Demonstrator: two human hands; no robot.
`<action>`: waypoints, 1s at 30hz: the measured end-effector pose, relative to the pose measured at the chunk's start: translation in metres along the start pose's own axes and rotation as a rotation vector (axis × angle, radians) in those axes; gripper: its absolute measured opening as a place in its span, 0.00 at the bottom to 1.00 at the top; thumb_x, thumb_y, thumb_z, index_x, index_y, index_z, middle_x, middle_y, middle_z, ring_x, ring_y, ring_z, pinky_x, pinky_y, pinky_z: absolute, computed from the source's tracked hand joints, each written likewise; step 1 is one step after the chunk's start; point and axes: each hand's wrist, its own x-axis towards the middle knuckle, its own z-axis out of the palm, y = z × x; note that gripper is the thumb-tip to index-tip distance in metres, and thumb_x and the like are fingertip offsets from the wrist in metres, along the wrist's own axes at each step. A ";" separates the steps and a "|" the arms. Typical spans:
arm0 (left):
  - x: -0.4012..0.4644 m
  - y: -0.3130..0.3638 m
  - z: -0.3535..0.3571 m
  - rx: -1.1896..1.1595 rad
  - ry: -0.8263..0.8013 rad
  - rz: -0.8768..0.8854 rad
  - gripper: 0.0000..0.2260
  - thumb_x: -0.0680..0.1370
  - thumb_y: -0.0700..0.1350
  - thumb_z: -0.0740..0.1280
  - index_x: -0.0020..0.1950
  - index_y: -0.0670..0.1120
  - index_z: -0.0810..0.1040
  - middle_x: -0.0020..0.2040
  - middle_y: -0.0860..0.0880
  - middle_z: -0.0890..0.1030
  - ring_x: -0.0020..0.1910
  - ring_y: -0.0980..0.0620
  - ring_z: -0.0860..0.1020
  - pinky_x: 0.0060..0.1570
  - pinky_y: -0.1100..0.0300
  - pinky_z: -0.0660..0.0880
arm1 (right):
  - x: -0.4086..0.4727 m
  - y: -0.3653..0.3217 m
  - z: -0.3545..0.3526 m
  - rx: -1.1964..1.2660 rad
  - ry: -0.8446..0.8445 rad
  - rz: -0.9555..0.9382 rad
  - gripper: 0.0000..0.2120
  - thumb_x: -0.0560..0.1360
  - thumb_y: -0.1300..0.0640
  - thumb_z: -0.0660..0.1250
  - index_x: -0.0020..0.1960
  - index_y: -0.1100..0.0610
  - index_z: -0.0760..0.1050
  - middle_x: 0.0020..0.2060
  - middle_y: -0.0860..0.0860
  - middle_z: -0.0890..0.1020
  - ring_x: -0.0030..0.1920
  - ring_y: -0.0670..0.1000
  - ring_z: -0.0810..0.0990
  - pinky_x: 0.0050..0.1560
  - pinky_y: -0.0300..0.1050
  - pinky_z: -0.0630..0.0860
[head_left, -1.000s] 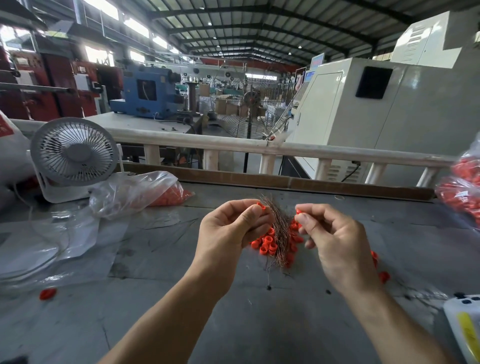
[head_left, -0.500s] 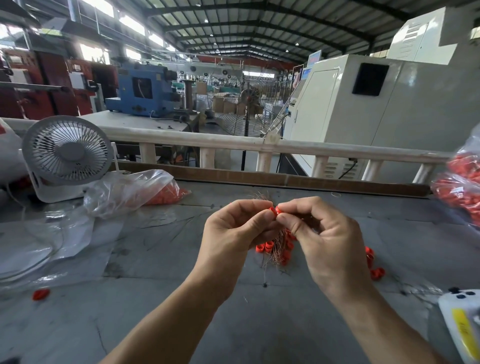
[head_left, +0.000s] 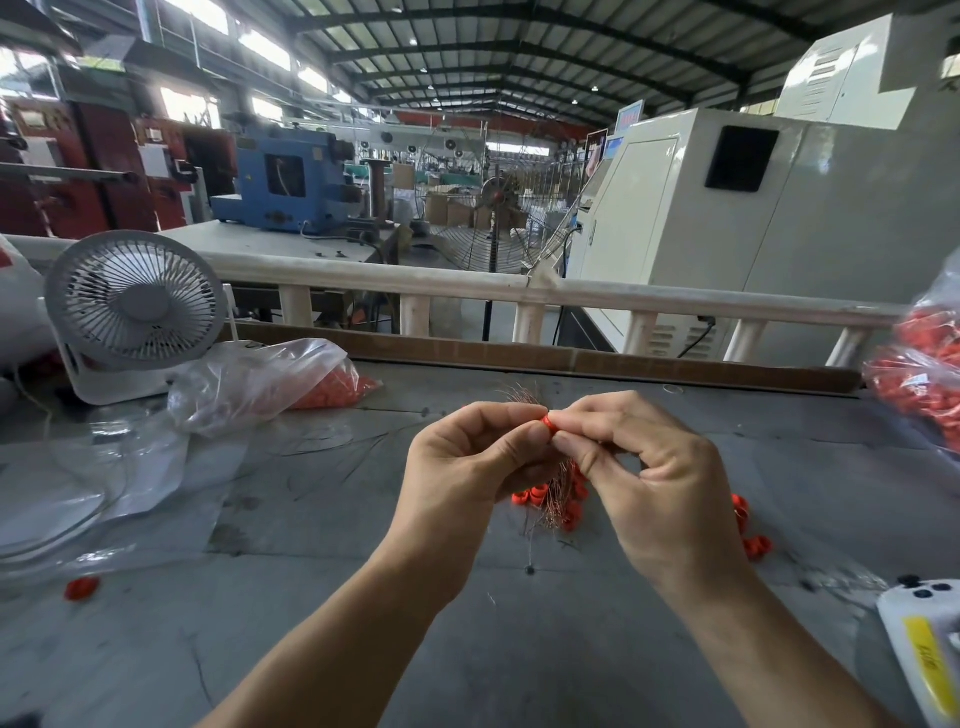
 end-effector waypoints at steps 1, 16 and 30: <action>0.000 0.000 0.000 -0.010 0.002 -0.010 0.13 0.67 0.44 0.78 0.49 0.42 0.87 0.47 0.39 0.86 0.44 0.46 0.85 0.50 0.54 0.84 | 0.000 0.000 0.000 0.003 -0.006 0.001 0.07 0.75 0.61 0.76 0.52 0.54 0.88 0.49 0.44 0.85 0.53 0.46 0.84 0.52 0.33 0.77; -0.003 0.000 0.006 -0.212 -0.009 -0.304 0.13 0.72 0.42 0.74 0.56 0.41 0.82 0.45 0.42 0.81 0.43 0.48 0.78 0.49 0.55 0.77 | -0.007 -0.002 0.011 -0.320 0.051 -0.088 0.08 0.73 0.63 0.77 0.50 0.55 0.83 0.46 0.44 0.82 0.50 0.47 0.79 0.53 0.39 0.75; 0.001 -0.001 0.001 -0.109 -0.021 -0.289 0.07 0.73 0.44 0.74 0.46 0.41 0.84 0.41 0.43 0.80 0.39 0.50 0.79 0.42 0.58 0.79 | -0.005 0.001 0.008 -0.372 0.017 -0.163 0.07 0.75 0.62 0.76 0.52 0.57 0.83 0.48 0.46 0.83 0.52 0.49 0.81 0.54 0.38 0.74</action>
